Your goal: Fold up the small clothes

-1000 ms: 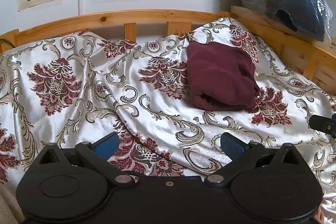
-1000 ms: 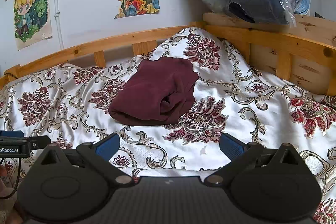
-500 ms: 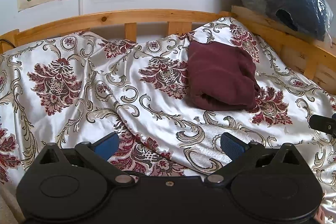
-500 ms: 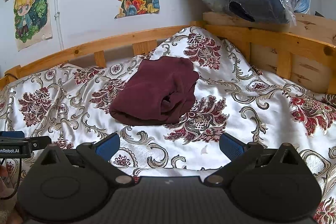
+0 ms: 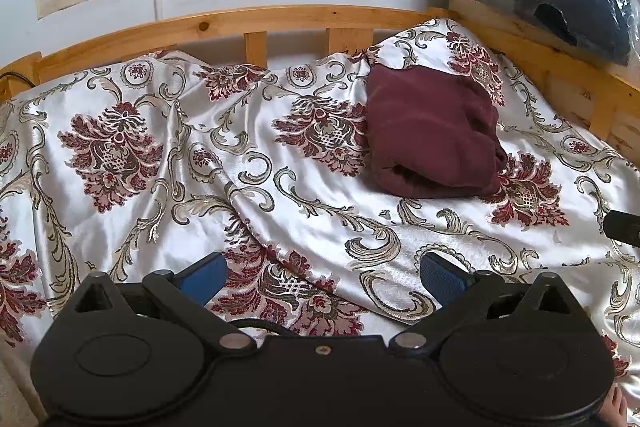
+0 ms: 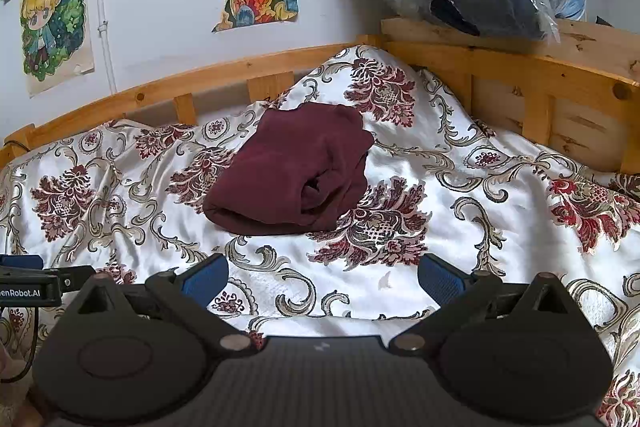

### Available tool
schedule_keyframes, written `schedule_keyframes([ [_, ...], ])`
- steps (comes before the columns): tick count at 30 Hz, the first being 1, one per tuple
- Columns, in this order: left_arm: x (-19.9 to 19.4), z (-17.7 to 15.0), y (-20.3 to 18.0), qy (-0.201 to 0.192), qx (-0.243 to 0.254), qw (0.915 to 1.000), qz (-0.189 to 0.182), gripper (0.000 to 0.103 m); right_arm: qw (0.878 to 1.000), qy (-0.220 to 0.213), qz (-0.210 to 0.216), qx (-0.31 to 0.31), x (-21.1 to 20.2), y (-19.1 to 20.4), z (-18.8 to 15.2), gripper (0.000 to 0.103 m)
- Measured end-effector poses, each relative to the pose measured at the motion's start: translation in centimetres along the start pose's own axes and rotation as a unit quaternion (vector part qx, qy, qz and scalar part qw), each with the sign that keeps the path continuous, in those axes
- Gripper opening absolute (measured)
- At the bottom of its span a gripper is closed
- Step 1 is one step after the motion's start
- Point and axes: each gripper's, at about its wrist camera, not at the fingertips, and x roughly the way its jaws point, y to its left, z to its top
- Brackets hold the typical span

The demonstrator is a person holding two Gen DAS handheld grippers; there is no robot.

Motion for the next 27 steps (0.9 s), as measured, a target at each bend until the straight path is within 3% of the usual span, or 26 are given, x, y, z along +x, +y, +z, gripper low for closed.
schedule_keyframes([
  [27, 0.24, -0.09, 0.32, 0.006, -0.005, 1.0, -0.003, 0.102, 1.0, -0.002, 0.001, -0.001, 0.07, 0.03, -0.08, 0.103],
])
